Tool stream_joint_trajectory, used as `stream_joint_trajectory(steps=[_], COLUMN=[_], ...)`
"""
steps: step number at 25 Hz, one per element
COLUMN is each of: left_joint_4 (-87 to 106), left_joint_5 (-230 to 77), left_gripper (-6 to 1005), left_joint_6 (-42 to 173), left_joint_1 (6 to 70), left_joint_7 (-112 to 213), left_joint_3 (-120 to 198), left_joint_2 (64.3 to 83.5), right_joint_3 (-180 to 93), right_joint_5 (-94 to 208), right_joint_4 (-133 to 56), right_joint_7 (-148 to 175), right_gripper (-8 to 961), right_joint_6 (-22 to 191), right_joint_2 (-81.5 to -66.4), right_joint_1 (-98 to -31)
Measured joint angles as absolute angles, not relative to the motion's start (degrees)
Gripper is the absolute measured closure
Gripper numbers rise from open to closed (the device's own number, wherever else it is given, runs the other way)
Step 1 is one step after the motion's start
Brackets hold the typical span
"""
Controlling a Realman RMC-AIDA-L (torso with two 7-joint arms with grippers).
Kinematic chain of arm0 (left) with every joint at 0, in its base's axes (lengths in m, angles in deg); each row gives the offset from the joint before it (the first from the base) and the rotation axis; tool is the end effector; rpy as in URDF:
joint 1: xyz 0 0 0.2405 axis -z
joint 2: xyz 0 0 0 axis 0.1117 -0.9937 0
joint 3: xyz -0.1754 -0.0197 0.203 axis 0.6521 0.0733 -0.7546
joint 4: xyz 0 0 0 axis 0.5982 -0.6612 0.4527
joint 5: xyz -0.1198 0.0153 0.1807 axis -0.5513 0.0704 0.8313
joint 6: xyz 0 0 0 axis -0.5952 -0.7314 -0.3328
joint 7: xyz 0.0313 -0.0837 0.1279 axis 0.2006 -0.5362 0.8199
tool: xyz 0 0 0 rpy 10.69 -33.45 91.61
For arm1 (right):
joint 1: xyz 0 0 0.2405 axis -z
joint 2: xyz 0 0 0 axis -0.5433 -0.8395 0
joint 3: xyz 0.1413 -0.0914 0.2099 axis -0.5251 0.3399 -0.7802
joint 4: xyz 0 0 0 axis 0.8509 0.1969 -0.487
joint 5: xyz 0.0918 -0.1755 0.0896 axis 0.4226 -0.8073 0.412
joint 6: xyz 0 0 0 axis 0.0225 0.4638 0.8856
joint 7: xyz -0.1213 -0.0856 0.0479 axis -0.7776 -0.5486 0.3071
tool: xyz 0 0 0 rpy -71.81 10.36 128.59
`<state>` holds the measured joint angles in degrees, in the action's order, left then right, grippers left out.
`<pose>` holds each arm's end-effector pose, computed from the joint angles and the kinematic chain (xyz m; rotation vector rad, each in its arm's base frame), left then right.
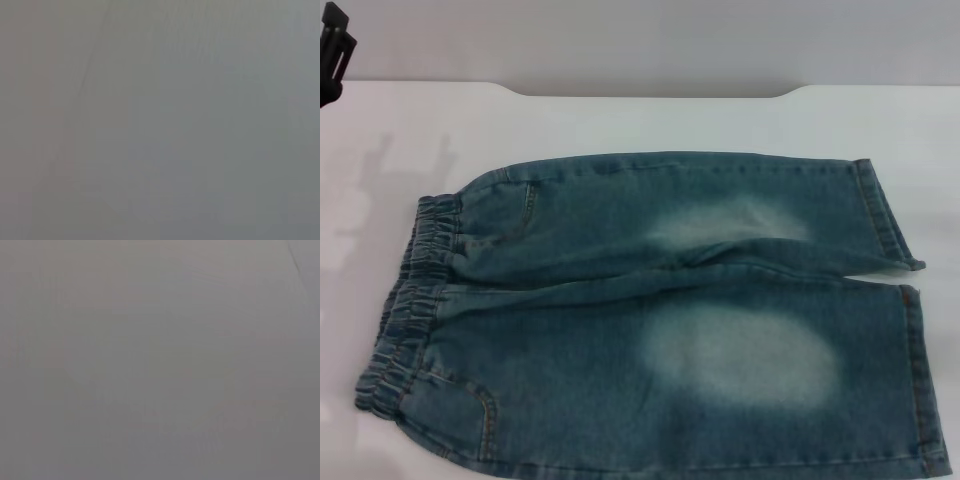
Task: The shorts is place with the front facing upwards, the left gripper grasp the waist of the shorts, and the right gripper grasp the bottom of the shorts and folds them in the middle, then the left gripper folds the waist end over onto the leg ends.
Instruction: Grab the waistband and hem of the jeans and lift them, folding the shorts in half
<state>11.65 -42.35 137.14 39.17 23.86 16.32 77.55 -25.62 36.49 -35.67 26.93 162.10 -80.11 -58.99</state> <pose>-0.3189 0.3786 0.0294 -1.3979 -0.5687 -1.0610 0.3647 0.3300 0.0705 -1.1187 0.4334 0.8815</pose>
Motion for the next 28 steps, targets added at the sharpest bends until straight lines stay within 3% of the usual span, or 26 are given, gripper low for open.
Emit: stream_joint_trajectory(steps=[12,17,19,24,28], left_joint_4=[-8.3,-21.9,-28.4,-41.6,-47.9], left_joint_5=[-39.7,-31.8,-26.9,-10.5,-0.4], left_gripper=[162,163,163,163,163], left_joint_6=[131.7,128.6,129.7,135.2,139.8], left_joint_1=[38.9,38.0,38.2,39.1,38.8], left_joint_7=[-4.9,-28.0,-36.8,-62.1,-73.5], left_joint_3=[-3.7,-14.5,-16.4,-16.2,-15.5], left_joint_2=[76.41,73.4,71.54,67.86,66.74], right_joint_3=[-24.9,-24.7,-24.7,-24.8,-25.0], right_joint_5=[34.2,26.6,24.2,16.9,12.2], right_joint_4=[-39.5,-47.1,-49.5,-52.9,-54.6], right_joint_7=[46.6,59.2,63.1,69.5,71.6], right_gripper=[330,330,330,330,331], right_joint_6=[156.6,152.3,150.8,149.3,148.9], right_joint_2=[-79.84,-79.38,-78.77,-75.45,-73.76], right_joint_1=[-58.0,-56.8,-56.1,-53.9,-51.9])
